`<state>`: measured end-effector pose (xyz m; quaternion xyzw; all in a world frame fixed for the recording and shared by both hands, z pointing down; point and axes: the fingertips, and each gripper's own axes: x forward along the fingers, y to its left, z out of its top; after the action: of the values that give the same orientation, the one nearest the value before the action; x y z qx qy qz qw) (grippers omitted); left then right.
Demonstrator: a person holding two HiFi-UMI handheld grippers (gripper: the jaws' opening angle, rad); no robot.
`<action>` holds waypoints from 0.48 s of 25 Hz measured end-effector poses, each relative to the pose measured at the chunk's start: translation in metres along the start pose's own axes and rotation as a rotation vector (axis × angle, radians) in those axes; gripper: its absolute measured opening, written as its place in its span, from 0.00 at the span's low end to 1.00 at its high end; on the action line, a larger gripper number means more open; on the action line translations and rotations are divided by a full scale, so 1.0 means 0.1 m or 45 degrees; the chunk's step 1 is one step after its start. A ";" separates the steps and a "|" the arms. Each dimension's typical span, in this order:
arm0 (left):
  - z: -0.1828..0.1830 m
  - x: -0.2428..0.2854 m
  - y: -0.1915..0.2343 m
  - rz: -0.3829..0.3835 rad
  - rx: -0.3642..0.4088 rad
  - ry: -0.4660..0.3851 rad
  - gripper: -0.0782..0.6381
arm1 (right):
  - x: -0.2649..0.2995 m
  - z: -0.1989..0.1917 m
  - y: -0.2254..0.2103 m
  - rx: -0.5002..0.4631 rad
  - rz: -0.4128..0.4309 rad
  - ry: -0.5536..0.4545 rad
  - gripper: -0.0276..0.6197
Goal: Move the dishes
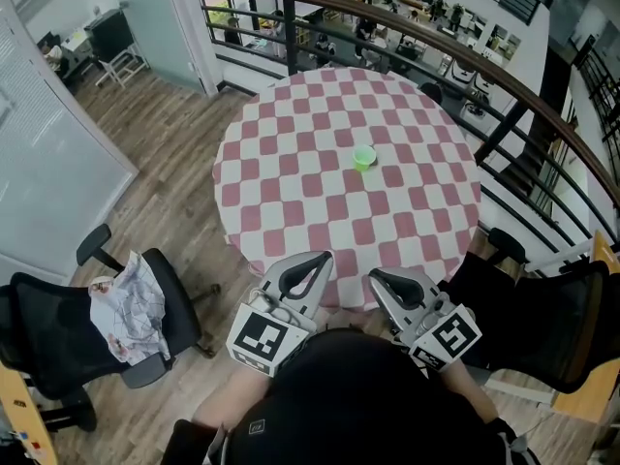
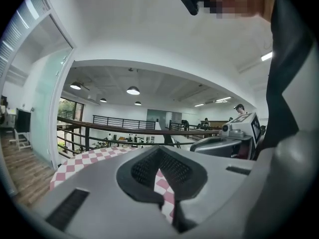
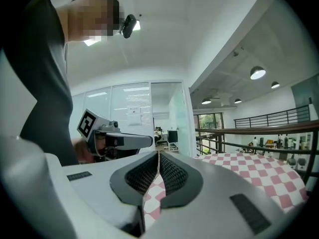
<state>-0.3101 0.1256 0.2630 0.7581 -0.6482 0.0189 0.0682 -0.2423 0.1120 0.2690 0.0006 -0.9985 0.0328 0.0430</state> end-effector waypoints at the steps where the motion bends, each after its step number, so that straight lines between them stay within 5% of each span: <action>1: -0.02 0.02 -0.06 0.002 0.018 -0.005 0.11 | -0.04 -0.03 -0.02 0.008 -0.001 0.001 0.09; 6: -0.08 0.02 -0.09 0.016 0.066 -0.021 0.11 | -0.03 -0.18 -0.04 0.016 -0.020 0.046 0.09; 12: -0.27 0.05 -0.03 -0.048 -0.026 0.003 0.12 | 0.05 -0.30 -0.05 0.049 -0.101 0.101 0.09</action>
<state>-0.3046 0.1246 0.2899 0.7696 -0.6338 0.0120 0.0771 -0.2448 0.1092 0.2996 0.0397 -0.9944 0.0502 0.0839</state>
